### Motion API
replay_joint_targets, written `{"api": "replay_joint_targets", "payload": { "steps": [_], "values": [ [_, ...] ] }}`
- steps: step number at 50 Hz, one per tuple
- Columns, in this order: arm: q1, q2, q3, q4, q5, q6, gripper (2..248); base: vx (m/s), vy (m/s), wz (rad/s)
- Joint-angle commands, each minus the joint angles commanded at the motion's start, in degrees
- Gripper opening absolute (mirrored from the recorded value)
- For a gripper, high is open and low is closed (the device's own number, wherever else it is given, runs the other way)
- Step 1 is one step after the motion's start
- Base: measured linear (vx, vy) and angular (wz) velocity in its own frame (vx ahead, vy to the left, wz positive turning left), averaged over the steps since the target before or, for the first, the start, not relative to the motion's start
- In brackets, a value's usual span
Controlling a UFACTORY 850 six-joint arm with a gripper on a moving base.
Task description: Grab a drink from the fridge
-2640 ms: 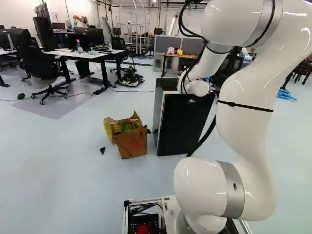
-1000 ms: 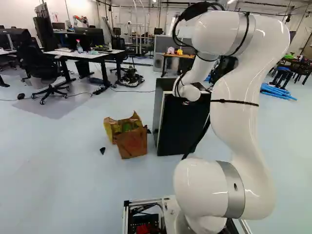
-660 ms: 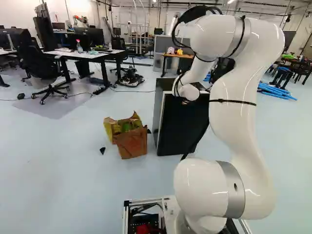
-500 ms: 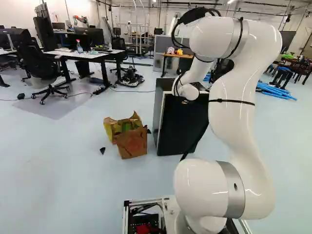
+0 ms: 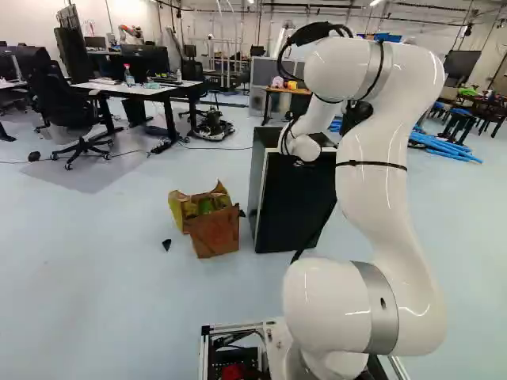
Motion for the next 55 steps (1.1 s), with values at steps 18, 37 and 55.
{"api": "replay_joint_targets", "payload": {
  "steps": [18,37,55],
  "values": [
    [0.08,-2.33,-3.20,0.00,0.00,0.00,247,0.000,0.000,0.000],
    [-0.07,-2.90,-4.00,0.00,0.00,0.00,231,0.000,0.000,0.000],
    [-0.07,-2.90,-4.00,0.00,0.00,0.00,115,0.000,0.000,0.000]
  ]
}}
